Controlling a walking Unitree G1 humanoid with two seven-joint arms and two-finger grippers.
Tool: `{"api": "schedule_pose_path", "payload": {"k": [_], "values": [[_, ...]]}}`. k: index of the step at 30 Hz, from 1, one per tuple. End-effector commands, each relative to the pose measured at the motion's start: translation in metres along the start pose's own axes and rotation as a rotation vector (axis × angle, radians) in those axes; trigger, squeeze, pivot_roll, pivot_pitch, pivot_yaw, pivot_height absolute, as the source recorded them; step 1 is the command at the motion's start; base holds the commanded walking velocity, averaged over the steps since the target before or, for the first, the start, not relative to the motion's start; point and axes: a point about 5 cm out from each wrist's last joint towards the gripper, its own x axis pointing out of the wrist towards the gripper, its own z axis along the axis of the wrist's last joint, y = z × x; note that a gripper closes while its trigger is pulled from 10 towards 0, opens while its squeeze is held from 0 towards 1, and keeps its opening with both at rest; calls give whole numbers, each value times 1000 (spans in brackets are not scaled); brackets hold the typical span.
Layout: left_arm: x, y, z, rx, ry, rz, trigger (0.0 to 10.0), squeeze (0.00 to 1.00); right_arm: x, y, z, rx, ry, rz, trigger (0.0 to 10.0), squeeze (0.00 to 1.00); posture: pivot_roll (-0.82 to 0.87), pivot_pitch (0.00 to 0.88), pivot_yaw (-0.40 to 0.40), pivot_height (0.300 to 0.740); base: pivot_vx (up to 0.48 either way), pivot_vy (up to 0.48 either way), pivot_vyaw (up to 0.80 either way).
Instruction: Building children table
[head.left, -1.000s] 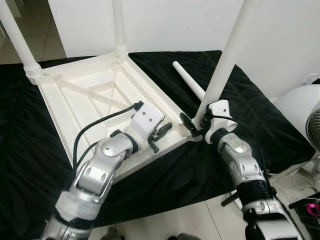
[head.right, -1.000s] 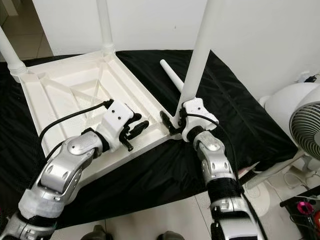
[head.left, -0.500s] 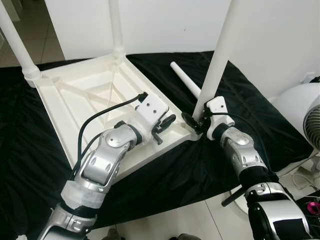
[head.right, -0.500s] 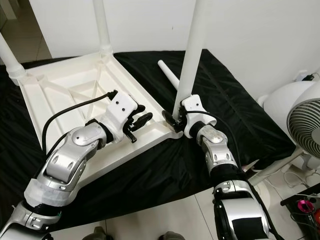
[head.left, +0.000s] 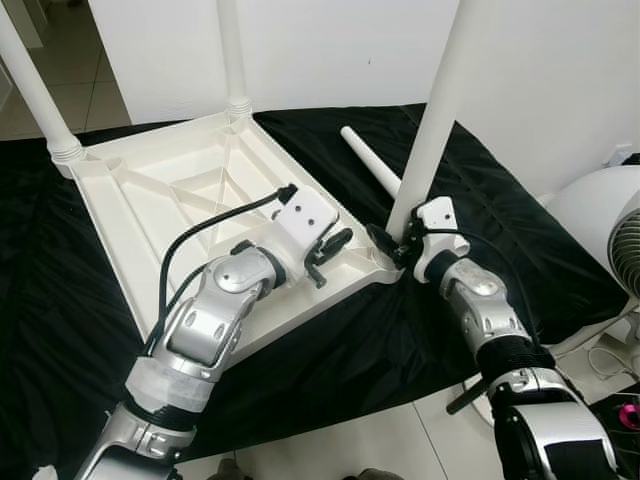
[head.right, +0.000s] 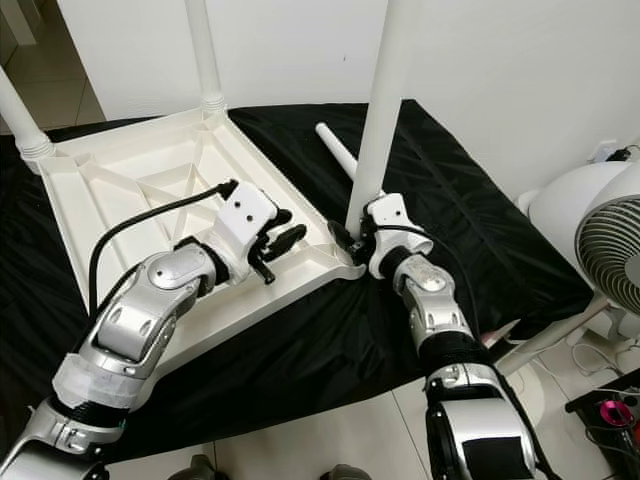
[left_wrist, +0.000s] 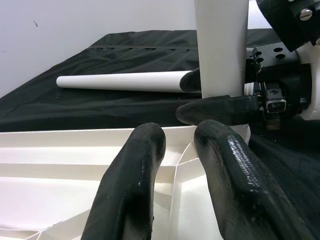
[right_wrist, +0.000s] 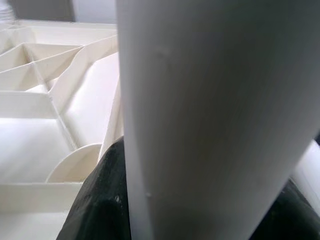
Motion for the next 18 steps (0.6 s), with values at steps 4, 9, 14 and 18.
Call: {"api": "schedule_pose_path", "payload": {"k": [4, 9, 14, 18], "values": [[3, -3, -6, 7, 18, -2, 10000, 0, -5, 11, -19, 69, 110, -153, 10000, 0, -85, 0, 2, 740, 0, 0, 0], [3, -7, -11, 6, 32, 11, 10000, 0, -6, 24, -16, 140, 96, -334, 10000, 0, -75, 0, -27, 740, 0, 0, 0], [2, -8, -14, 1, 43, 29, 10000, 0, -9, 33, -15, 190, 82, -467, 10000, 0, -67, 0, -37, 740, 0, 0, 0], [0, -8, -13, -14, 40, 43, 10000, 0, -6, 50, -9, 249, 62, -488, 10000, 0, -57, 0, -48, 740, 0, 0, 0]]}}
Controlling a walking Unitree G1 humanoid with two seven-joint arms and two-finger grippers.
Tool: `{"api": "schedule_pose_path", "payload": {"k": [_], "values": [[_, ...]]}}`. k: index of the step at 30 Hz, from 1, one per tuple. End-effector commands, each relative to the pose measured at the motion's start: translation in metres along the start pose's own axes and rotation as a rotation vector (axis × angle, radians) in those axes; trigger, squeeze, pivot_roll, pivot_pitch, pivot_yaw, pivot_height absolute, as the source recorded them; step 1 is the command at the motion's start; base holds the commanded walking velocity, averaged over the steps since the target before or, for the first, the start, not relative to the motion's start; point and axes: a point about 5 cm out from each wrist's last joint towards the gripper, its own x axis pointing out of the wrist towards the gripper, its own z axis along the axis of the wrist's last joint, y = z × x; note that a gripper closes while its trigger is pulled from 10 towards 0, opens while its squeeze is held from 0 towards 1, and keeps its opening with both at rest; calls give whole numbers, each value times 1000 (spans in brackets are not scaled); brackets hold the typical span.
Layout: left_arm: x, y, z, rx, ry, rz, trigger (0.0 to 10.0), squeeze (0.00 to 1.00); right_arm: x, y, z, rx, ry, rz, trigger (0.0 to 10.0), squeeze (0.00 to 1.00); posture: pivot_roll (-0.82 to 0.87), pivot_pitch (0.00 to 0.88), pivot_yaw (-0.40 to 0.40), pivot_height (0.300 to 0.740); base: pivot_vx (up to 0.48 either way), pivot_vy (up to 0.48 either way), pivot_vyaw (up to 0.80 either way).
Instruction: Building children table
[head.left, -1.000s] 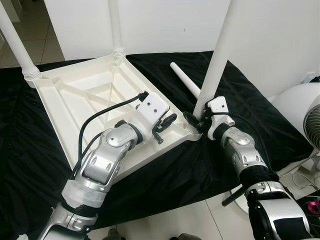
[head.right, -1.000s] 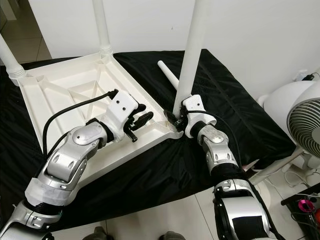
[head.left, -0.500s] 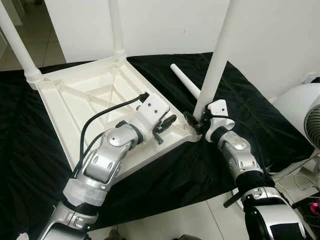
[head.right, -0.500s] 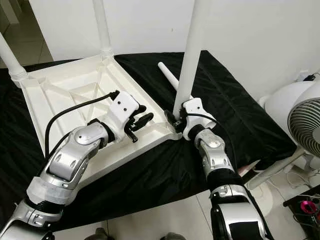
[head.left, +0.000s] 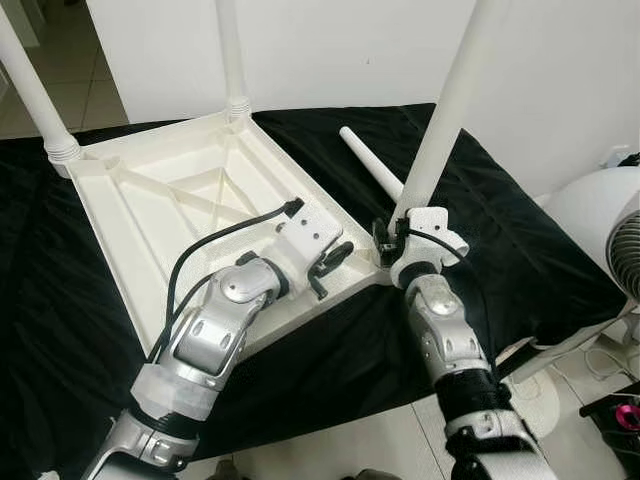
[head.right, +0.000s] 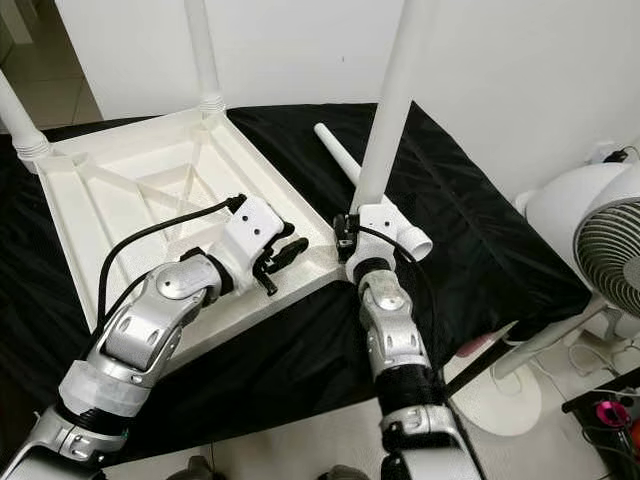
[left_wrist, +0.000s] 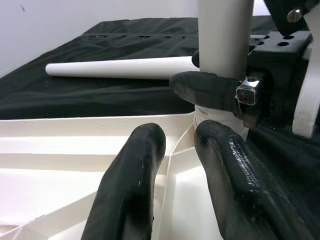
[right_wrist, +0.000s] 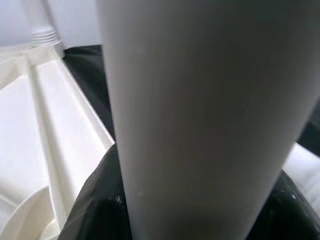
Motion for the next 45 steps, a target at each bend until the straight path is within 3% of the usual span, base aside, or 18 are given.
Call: {"api": "schedule_pose_path", "payload": {"k": [1, 15, 16, 22, 23, 29, 36, 44, 45], "values": [[-1, 1, -1, -12, 4, 55, 10000, 0, -6, 2, -17, 33, 90, -6, 10000, 0, -57, 0, -48, 740, 0, 0, 0], [-9, 1, -4, -5, 22, 68, 10000, 0, -10, 2, -3, -6, 51, -9, 10000, 0, -27, 0, -50, 740, 0, 0, 0], [-10, 0, -3, -1, 24, 66, 10000, 0, -9, 3, -1, -2, 42, 0, 10000, 1000, -26, 0, -53, 740, 0, 0, 0], [-12, -2, -1, 2, 27, 68, 10000, 0, -8, 3, 3, -5, 26, 21, 10000, 976, -40, 0, -68, 740, 0, 0, 0], [-12, -2, 0, 7, 29, 73, 10000, 0, -8, 3, 4, -12, 19, 31, 10000, 0, -41, 0, -74, 740, 0, 0, 0], [-12, -3, 6, 3, 16, 81, 10000, 0, -7, 4, 7, -27, 15, 62, 10000, 0, -38, 0, -81, 740, 0, 0, 0], [-12, 0, 8, 10, 14, 93, 10000, 0, -3, 12, 16, -36, -10, 179, 10000, 0, -14, 0, -75, 740, 0, 0, 0], [-15, 5, 9, 12, 19, 99, 10000, 0, 0, -2, 19, -121, -35, 313, 10000, 0, -6, 0, -39, 740, 0, 0, 0], [-15, 4, 9, 18, 21, 79, 10000, 0, 1, -6, 21, -145, -39, 375, 10000, 0, -14, 0, -16, 740, 0, 0, 0]]}}
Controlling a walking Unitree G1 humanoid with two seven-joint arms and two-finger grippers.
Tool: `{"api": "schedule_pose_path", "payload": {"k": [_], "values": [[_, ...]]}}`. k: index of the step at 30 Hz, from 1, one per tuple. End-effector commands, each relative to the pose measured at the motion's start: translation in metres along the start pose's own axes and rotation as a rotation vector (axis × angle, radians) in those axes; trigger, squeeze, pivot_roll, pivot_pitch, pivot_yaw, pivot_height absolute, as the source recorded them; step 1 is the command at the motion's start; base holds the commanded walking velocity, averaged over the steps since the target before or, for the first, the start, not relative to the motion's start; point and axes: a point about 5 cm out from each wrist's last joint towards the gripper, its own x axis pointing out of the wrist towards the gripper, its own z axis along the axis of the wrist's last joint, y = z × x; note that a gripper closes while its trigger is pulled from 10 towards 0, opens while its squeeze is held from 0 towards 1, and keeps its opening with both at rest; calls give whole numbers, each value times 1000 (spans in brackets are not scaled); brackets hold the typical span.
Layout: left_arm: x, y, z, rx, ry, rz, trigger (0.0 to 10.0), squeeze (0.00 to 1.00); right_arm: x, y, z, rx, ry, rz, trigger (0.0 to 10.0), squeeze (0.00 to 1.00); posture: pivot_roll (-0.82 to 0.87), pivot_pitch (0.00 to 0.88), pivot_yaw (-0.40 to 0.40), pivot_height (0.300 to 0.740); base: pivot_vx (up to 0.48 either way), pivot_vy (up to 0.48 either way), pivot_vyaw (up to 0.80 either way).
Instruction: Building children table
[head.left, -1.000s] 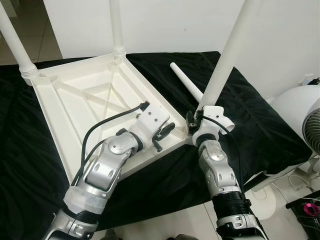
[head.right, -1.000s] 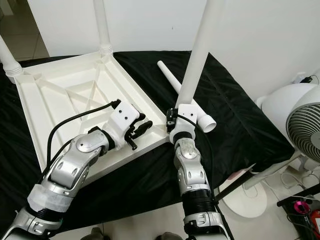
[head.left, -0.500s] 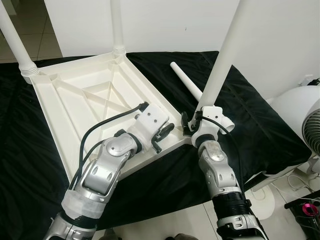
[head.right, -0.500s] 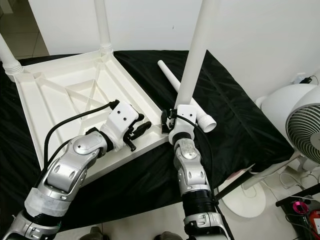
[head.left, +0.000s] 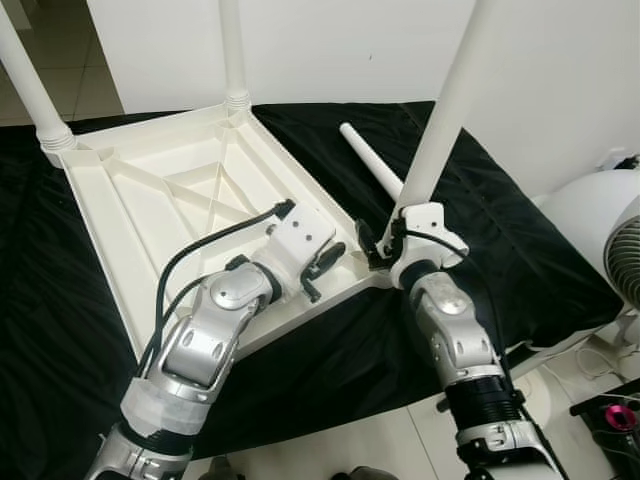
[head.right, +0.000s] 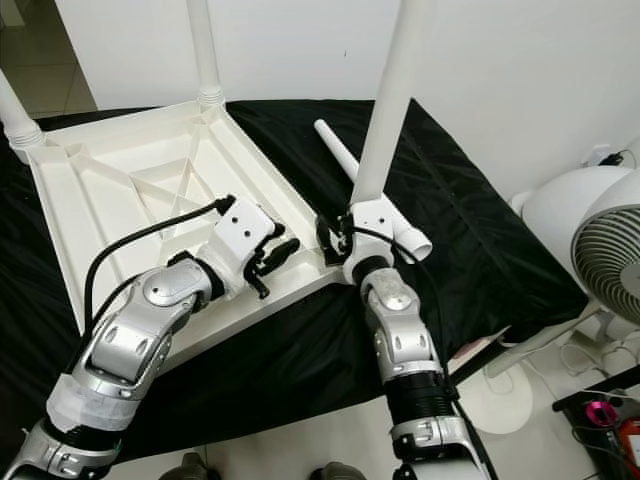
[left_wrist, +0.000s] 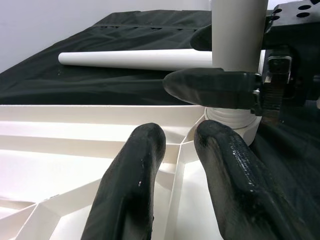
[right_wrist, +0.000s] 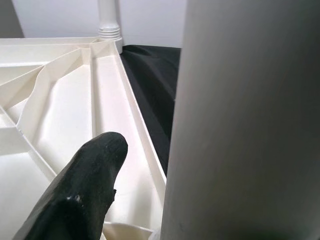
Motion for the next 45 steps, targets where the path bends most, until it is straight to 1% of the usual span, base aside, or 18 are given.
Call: {"api": "schedule_pose_path", "payload": {"k": [1, 4, 5, 7, 8, 9, 10, 11, 12, 13, 14, 23, 24, 32, 36, 39, 43, 45], "values": [[0, 2, 4, 10, -4, 29, 10000, 0, 2, 1, 2, -14, -9, 67, 10000, 0, -14, 0, -16, 740, 0, 0, 0], [0, 2, 4, 10, -4, 29, 10000, 0, 2, 1, 2, -14, -9, 67, 10000, 0, -14, 0, -16, 740, 0, 0, 0], [-1, 2, 4, 14, -5, 7, 10000, 0, 1, -4, 3, -33, -9, 125, 10000, 0, -14, 0, -16, 740, 0, 0, 0], [-1, 2, 4, 14, -5, 7, 10000, 0, 1, -4, 3, -33, -9, 125, 10000, 0, -14, 0, -16, 740, 0, 0, 0], [-2, 1, 3, 13, -6, -12, 10000, 0, 0, -9, 2, -60, 0, 189, 9529, 0, -15, 0, -9, 740, 0, 0, 0], [-2, 1, 3, 13, -6, -12, 10000, 0, 0, -9, 2, -60, 0, 189, 9529, 0, -15, 0, -9, 740, 0, 0, 0], [-3, 0, 3, 8, -6, -32, 10000, 0, -2, -14, 0, -86, 17, 247, 6902, 0, -13, 0, -1, 740, 0, 0, 0], [-3, 0, 3, 8, -6, -32, 10000, 0, -2, -14, 0, -86, 17, 247, 6902, 0, -13, 0, -1, 740, 0, 0, 0], [-4, -1, 3, 4, -11, -48, 10000, 0, -3, -19, -6, -114, 45, 285, 2196, 0, -10, 0, -2, 740, 0, 0, 0], [-4, -2, 3, 9, -11, -55, 10000, 0, -4, -21, -12, -133, 77, 317, 0, 0, -9, 0, -4, 740, 0, 0, 0], [-5, -3, 2, 13, -11, -57, 10000, 0, -6, -22, -19, -133, 113, 343, 0, 0, -7, 0, -4, 740, 0, 0, 0], [-6, -2, 1, 12, -7, -43, 10000, 0, -12, -22, -30, -107, 141, 351, 0, 0, -2, 0, -8, 740, 0, 0, 0], [-6, -2, 1, 11, -6, -41, 10000, 0, -14, -22, -31, -102, 143, 348, 10000, 0, -4, 0, -10, 740, 0, 0, 0], [-6, -1, 0, 11, -2, -35, 10000, 0, -15, -22, -29, -71, 128, 293, 10000, 0, -12, 0, -15, 740, 0, 0, 0], [-7, -2, -1, 4, 0, -28, 10000, 0, -16, -17, -26, -20, 86, 136, 10000, 0, -20, 0, -17, 740, 0, 0, 0], [-7, -2, -1, 3, 1, -27, 10000, 0, -17, -13, -23, 21, 68, 71, 10000, 0, -21, 0, -17, 740, 0, 0, 0], [-7, -1, -1, 2, 0, -25, 10000, 0, -18, -9, -22, 55, 61, 29, 10000, 0, -23, 0, -16, 740, 0, 0, 0], [-6, 0, -1, -3, 0, -15, 10000, 0, -19, 1, -22, 87, 61, -128, 10000, 0, -28, 0, -10, 740, 0, 0, 0]]}}
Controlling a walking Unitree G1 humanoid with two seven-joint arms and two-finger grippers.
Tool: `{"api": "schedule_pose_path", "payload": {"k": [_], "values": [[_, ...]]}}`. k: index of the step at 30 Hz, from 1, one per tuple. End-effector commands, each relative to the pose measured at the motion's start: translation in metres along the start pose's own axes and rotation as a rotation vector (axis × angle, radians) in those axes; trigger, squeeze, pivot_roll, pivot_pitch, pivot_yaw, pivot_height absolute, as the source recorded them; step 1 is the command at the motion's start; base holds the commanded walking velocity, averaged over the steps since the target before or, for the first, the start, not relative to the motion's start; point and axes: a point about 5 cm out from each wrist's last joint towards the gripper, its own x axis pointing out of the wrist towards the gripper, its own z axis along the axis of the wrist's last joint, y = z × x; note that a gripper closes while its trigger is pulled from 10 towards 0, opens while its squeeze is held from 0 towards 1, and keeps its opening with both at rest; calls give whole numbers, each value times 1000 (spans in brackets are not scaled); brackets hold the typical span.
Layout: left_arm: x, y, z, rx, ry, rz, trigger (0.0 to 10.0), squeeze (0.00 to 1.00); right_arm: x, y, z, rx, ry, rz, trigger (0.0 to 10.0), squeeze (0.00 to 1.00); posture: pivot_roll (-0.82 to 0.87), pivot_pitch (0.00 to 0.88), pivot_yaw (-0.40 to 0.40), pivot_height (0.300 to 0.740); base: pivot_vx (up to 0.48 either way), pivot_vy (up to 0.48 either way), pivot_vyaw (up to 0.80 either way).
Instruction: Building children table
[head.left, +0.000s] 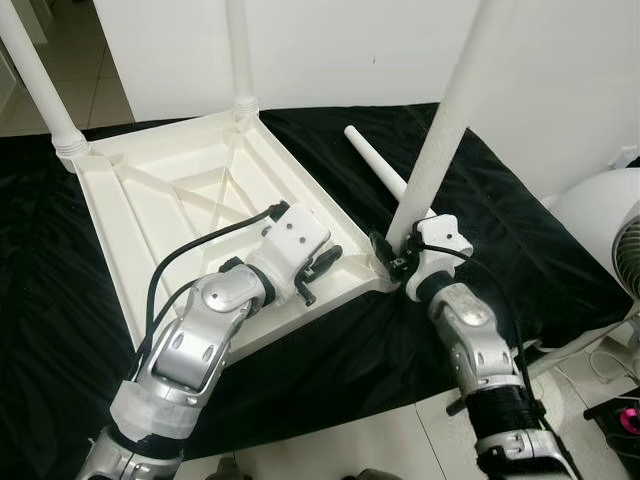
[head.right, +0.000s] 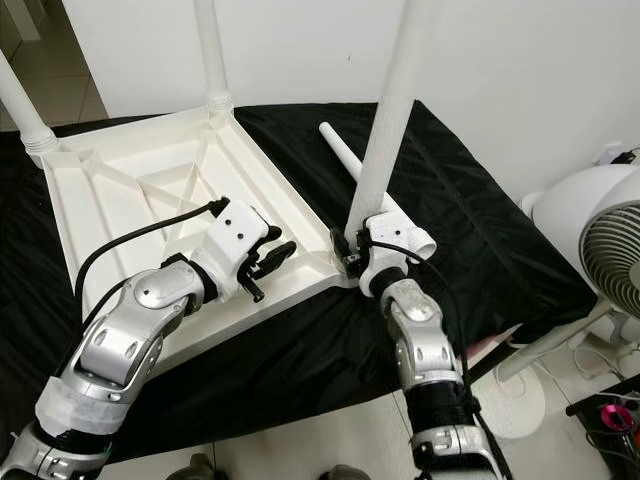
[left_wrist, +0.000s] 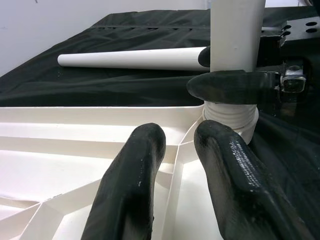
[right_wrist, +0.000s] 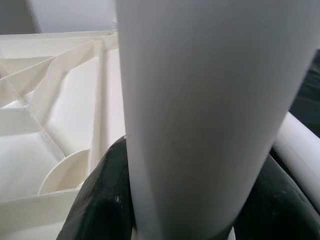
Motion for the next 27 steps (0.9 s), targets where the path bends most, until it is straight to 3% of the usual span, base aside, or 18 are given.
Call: {"api": "schedule_pose_path", "payload": {"k": [1, 2, 5, 7, 9, 15, 16, 22, 27], "values": [[-1, 1, 0, -5, 4, 13, 10000, 0, -4, 2, -7, 27, 36, -94, 10000, 0, -28, 0, -10, 740, 0, 0, 0], [0, 1, 0, -8, 3, 17, 10000, 0, -5, 5, -7, 33, 37, -161, 10000, 0, -28, 0, -10, 740, 0, 0, 0], [0, 1, 0, -8, 3, 17, 10000, 0, -5, 5, -7, 33, 37, -161, 10000, 0, -28, 0, -10, 740, 0, 0, 0], [0, 3, 0, -12, 3, 24, 10000, 0, -7, 14, -2, 49, 21, -267, 10000, 0, -28, 0, -12, 740, 0, 0, 0], [-1, 3, 0, -12, 4, 25, 10000, 0, -6, 22, 4, 71, -7, -282, 10000, 0, -21, 0, -12, 740, 0, 0, 0], [-1, 3, -1, -8, 5, 23, 10000, 0, -6, 21, 7, 80, -29, -279, 10000, 0, -15, 0, -19, 740, 0, 0, 0], [-1, 3, -1, -5, 6, 23, 10000, 0, -7, 20, 10, 85, -44, -271, 10000, 992, -13, 0, -20, 740, 0, 0, 0], [-2, 1, -2, -8, 7, 24, 10000, 0, -7, 21, 16, 87, -74, -238, 10000, 1000, -10, 0, -26, 740, 0, 0, 0], [-2, -2, -3, -11, 9, 20, 10000, 0, -6, 17, 20, 67, -88, -132, 10000, 1000, -7, 0, -28, 740, 0, 0, 0]]}}
